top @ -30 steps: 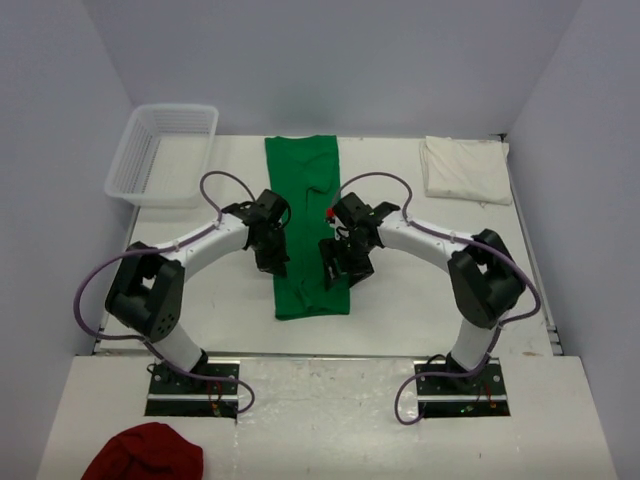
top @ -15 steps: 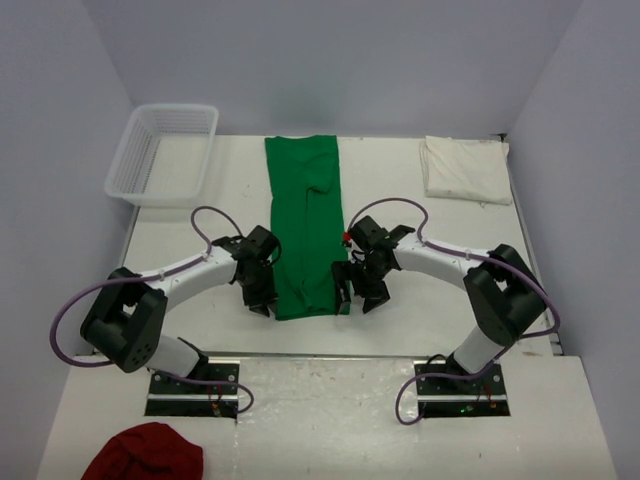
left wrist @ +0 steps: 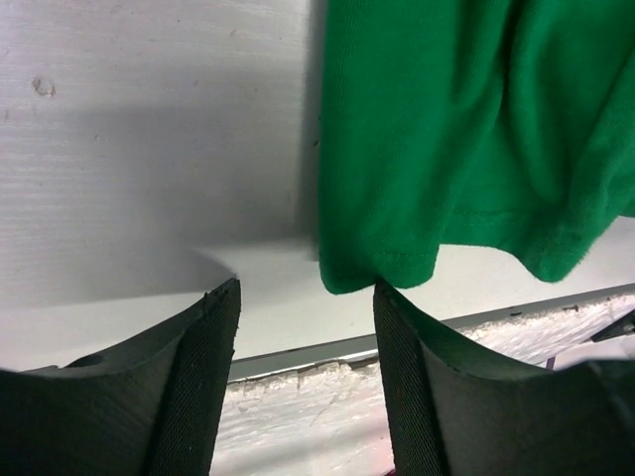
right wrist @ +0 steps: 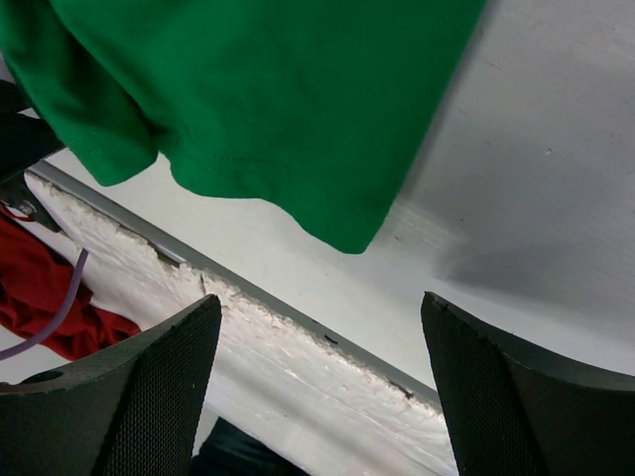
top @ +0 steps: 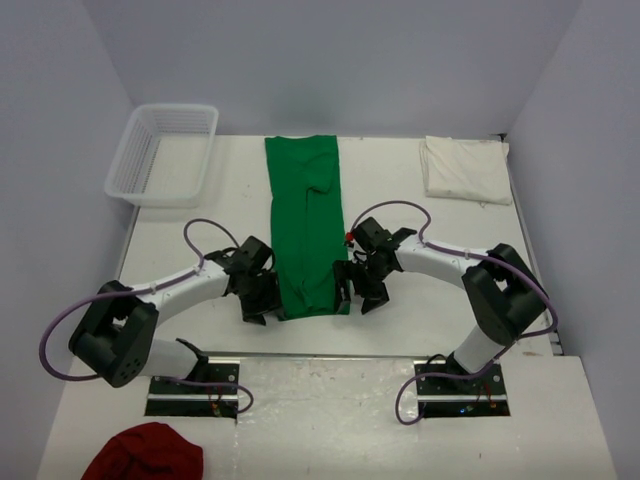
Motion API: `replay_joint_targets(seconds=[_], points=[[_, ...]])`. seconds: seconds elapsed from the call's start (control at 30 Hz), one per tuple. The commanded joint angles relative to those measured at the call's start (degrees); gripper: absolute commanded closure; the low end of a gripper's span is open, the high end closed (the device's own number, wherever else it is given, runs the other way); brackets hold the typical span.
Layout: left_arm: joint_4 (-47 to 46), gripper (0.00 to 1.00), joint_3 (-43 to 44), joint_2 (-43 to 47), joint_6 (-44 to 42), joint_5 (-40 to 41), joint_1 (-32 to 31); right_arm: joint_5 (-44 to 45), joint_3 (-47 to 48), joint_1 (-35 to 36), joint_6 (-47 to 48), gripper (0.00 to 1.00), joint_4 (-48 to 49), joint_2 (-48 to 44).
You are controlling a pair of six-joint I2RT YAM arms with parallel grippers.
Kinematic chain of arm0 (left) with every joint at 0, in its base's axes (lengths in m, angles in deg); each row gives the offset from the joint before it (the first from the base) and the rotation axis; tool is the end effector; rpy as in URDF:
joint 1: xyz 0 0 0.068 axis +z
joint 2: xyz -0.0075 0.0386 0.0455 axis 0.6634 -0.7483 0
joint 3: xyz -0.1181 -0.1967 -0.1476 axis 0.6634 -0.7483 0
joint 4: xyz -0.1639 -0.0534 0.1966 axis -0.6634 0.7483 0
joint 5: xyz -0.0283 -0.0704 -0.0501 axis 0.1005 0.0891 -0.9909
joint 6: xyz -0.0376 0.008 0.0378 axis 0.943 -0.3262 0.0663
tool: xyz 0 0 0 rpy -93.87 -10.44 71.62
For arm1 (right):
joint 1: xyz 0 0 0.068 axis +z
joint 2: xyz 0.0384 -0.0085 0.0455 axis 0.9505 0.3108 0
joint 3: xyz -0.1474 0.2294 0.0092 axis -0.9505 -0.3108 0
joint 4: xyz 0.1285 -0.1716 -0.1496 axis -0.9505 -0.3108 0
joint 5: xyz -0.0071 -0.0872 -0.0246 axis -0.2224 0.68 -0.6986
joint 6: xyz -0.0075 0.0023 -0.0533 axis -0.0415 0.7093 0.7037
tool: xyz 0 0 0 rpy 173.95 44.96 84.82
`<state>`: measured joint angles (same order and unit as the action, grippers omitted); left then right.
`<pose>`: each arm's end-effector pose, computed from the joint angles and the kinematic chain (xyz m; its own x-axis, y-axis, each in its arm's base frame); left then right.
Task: Fold and stack the t-shirts
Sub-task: Grab the bottom of the folded rectangular tshirt with both arms
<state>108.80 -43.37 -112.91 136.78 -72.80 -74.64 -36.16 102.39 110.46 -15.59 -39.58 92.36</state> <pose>0.1775 -0.1248 0.1501 -0.9617 -0.2733 0.0224 -0.2671 0.9152 -0.3019 0.2196 0.1948 0.1623 -0.9849 -0.1728 0.0073 -0.1470 0.8586 0.4911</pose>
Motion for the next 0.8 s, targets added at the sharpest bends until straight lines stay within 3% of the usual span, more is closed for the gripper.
replay_joint_targets(seconds=[0.0,0.13,0.3,0.77], points=[[-1.14,0.43,-0.58,4.55,1.95,0.51,-0.06,-1.25,-0.45,-0.6,-0.49,0.18,0.75,-1.18],[-1.05,0.51,-0.76,7.89,2.47,1.4,-0.14,-1.59,-0.45,-0.77,-0.49,0.18,0.75,-1.1],[-1.66,0.53,-1.02,11.41,3.97,2.19,-0.23,-1.69,0.16,-0.77,-0.49,0.18,0.75,-1.0],[-8.51,0.52,-3.57,3.86,2.39,1.48,-0.23,-1.25,-0.62,-1.48,-1.37,0.18,0.31,-3.55]])
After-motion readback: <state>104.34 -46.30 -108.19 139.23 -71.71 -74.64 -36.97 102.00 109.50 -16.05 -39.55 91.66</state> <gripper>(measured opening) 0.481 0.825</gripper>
